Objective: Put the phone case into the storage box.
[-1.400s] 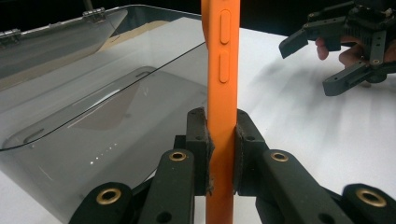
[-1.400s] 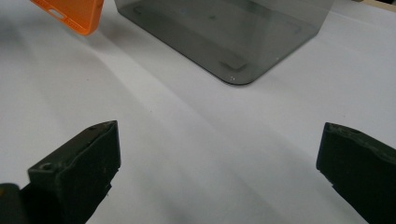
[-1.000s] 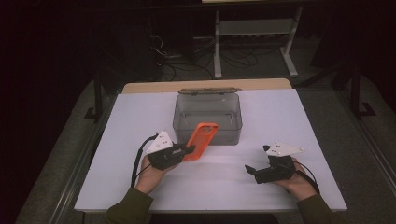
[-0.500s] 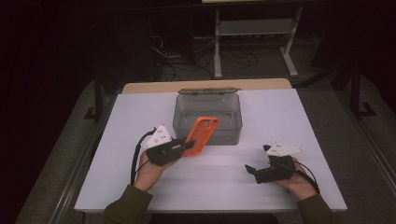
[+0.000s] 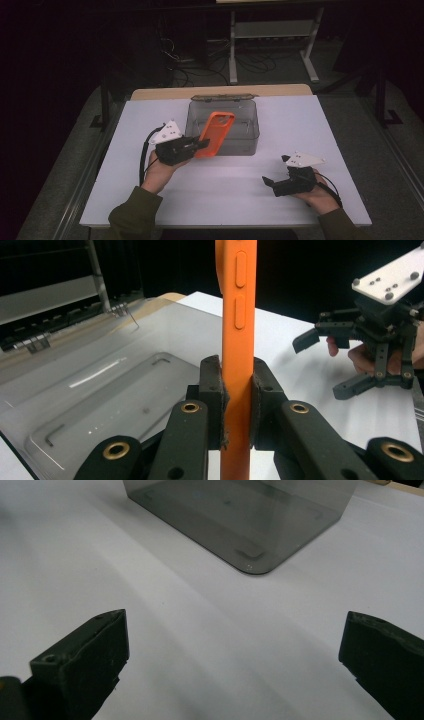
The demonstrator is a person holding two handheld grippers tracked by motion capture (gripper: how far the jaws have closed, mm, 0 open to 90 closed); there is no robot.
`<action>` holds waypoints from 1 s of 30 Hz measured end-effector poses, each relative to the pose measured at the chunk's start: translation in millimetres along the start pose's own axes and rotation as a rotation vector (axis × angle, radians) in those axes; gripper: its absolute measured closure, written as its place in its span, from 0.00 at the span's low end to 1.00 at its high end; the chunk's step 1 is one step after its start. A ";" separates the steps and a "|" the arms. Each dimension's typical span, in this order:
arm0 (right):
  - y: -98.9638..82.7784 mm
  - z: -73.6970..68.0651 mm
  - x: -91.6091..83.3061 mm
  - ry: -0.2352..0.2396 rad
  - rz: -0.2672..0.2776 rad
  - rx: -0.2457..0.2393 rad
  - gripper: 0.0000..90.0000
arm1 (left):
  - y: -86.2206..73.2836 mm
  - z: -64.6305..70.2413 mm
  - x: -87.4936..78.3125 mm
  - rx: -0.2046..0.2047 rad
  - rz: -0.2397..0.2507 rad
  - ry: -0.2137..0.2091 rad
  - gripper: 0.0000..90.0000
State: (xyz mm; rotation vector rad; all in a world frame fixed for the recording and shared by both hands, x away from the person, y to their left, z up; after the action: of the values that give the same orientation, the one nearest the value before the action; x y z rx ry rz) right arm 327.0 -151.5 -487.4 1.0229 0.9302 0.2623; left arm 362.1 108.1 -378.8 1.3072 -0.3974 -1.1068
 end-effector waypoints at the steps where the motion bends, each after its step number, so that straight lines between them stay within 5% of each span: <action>1: 0.0 0.0 0.0 0.000 0.000 0.001 0.00 | 2.5 -0.4 -0.1 0.000 0.002 -0.001 0.88; 30: -0.6 0.2 -0.3 0.000 0.000 0.002 0.00 | 53.1 -28.8 13.5 -0.027 0.031 0.007 0.88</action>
State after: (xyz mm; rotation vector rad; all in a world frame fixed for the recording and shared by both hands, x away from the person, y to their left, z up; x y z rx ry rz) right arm 326.8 -152.1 -487.7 1.0246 0.9303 0.2611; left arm 413.1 106.6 -343.7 1.2771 -0.3953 -1.0778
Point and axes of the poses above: each handheld gripper's, and its own axes: x roughly forward along the jaws, y roughly out of its top, z roughly to its right, the point moved 8 cm from there along x, roughly forward along the jaws, and after that the axes turned 15 degrees about -x, right-handed, at the moved point
